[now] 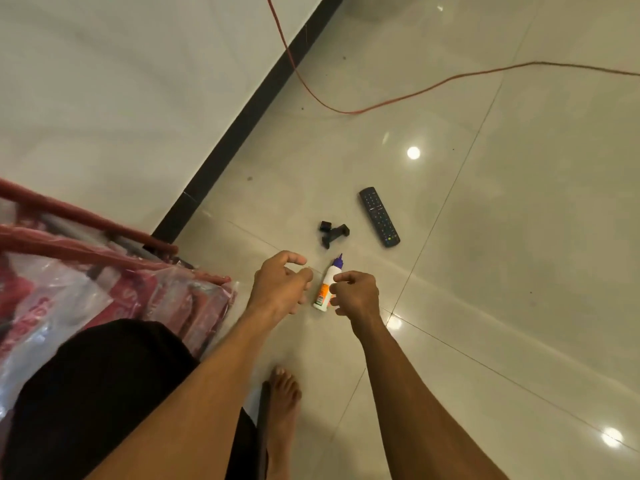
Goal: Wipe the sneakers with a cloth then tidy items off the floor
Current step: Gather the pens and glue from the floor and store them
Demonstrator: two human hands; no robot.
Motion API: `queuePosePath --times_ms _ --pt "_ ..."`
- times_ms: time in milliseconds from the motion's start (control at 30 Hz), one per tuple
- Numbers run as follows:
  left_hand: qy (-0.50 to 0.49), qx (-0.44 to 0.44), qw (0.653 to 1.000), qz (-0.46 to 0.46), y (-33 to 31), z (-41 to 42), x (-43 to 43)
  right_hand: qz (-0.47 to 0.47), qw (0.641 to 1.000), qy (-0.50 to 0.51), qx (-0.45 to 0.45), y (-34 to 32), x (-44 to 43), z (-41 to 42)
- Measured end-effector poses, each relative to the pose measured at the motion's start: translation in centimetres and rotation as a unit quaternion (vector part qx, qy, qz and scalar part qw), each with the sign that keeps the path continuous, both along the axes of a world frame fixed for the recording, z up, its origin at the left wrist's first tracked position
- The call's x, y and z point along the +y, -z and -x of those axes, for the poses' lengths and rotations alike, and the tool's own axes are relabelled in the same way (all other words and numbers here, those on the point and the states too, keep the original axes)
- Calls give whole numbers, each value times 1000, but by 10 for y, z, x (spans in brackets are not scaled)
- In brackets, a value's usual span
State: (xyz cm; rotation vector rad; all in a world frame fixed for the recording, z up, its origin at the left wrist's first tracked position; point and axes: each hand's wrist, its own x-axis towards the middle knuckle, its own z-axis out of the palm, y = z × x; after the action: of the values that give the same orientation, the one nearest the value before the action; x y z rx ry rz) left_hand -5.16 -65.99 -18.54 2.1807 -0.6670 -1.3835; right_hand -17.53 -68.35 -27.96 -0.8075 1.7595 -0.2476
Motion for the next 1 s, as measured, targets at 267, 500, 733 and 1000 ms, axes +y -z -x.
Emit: queuePosePath --times_ms 267,500,733,1000 --pt "34 10 999 -21 42 -8 -23 -27 993 -52 103 61 -14 -15" --pt "8 20 999 -38 67 -19 -30 -60 980 -85 170 101 -21 -22" --pt "-10 28 999 -34 79 -23 -29 -81 979 -84 169 129 -16 -32" --pt "-17 33 999 -35 78 -28 -30 -55 989 -22 132 146 -21 -28"
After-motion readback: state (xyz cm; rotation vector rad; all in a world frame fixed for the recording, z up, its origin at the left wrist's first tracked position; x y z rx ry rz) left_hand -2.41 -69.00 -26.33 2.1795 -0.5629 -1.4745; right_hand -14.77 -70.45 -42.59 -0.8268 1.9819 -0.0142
